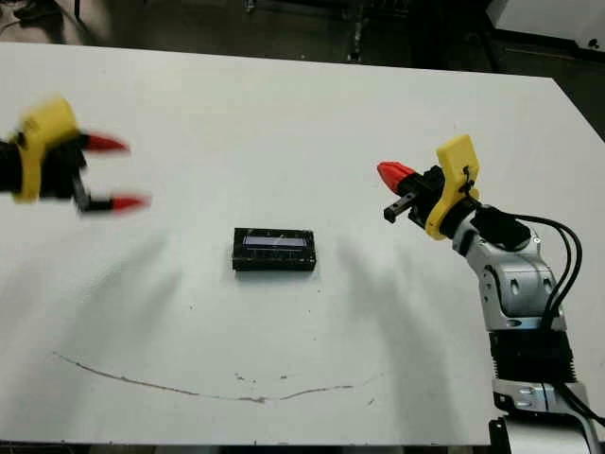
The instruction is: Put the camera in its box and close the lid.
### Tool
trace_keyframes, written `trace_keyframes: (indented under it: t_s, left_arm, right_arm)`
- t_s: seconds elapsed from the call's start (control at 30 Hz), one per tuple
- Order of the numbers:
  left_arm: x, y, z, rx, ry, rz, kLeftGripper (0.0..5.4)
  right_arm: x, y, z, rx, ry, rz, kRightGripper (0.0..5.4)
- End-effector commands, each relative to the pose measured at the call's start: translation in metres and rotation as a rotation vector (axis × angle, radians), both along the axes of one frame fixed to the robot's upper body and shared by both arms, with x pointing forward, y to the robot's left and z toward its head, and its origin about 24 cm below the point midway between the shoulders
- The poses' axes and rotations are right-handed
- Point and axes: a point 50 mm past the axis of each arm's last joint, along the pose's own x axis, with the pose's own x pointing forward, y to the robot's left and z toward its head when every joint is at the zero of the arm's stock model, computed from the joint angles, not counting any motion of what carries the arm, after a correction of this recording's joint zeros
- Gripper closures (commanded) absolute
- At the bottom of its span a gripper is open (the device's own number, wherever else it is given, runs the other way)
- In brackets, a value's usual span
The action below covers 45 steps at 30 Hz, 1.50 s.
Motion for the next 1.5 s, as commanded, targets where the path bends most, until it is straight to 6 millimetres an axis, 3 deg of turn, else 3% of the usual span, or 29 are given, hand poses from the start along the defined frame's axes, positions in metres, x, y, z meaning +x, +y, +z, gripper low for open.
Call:
trace_keyframes:
  t_s: [0.03,0.4,0.83,1.17,1.5]
  left_arm:
    - [-0.006,-0.018,-0.003,-0.088,-0.037,-0.009,1.67]
    - [-0.011,-0.071,-0.027,-0.153,0.064,-0.032,3.31]
    - [-0.002,-0.11,-0.061,-0.148,0.232,-0.164,5.31]
    - [-0.004,-0.128,-0.098,-0.121,0.344,-0.16,5.39]
    - [-0.013,-0.117,-0.14,-0.084,0.425,-0.117,5.39]
  right_arm:
    - [-0.001,-0.005,-0.003,-0.012,0.011,-0.015,5.4]
    - [0.0,-0.004,-0.002,0.001,0.009,-0.003,5.4]
    - [-0.001,-0.004,-0.001,-0.012,0.0,0.0,5.4]
    - [-0.002,-0.005,-0.001,-0.021,0.005,-0.024,5.4]
    - [-0.004,-0.005,-0.001,-0.005,0.011,-0.03,5.4]
